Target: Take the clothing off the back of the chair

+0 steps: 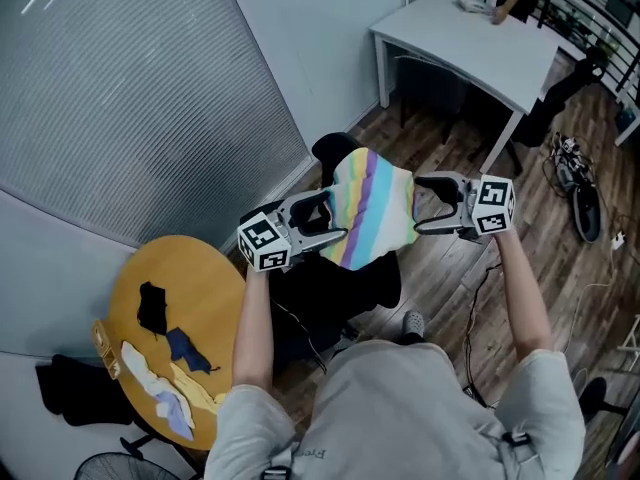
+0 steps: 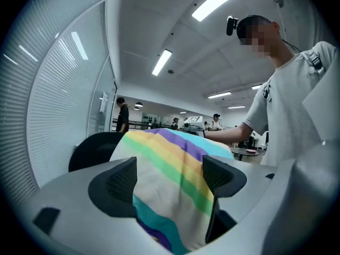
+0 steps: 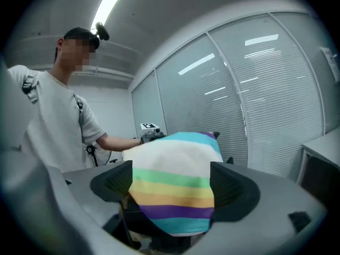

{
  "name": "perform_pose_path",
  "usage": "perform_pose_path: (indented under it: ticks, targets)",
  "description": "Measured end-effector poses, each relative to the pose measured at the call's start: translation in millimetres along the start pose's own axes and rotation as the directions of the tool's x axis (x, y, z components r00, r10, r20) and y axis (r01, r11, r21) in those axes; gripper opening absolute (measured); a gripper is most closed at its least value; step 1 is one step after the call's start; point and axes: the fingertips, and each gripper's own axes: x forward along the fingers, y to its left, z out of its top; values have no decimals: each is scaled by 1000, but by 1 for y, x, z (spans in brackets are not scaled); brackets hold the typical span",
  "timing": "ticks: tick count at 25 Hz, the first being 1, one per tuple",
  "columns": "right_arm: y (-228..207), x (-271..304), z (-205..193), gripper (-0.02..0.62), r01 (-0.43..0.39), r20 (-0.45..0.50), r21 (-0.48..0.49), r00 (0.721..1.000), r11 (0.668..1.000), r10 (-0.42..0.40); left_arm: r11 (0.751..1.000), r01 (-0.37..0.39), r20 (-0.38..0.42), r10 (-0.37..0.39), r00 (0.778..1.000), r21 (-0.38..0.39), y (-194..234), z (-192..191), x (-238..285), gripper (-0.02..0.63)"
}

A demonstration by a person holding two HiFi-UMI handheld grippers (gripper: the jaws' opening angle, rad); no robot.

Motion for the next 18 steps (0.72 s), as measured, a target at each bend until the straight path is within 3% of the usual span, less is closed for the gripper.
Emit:
perform_pose_path:
  ticks: [5, 9, 12, 18]
  targets:
    - [-33, 20, -10, 431, -12, -56, 71, 998, 997, 16, 998, 54, -73, -55, 996, -13, 22, -16, 30, 425]
    - [-41, 44, -11, 430, -108, -72, 158, 990, 981, 120, 989, 140, -99, -144, 985, -44, 22, -19, 46, 430]
    - [-34, 55, -12, 428, -177, -28, 202, 982, 963, 186, 986, 157, -77, -162, 984, -61, 20, -19, 49, 428]
    - [-38, 55, -14, 425, -118, 40, 189, 993, 975, 113, 990, 122, -34, -125, 992, -69, 20, -19, 48, 425]
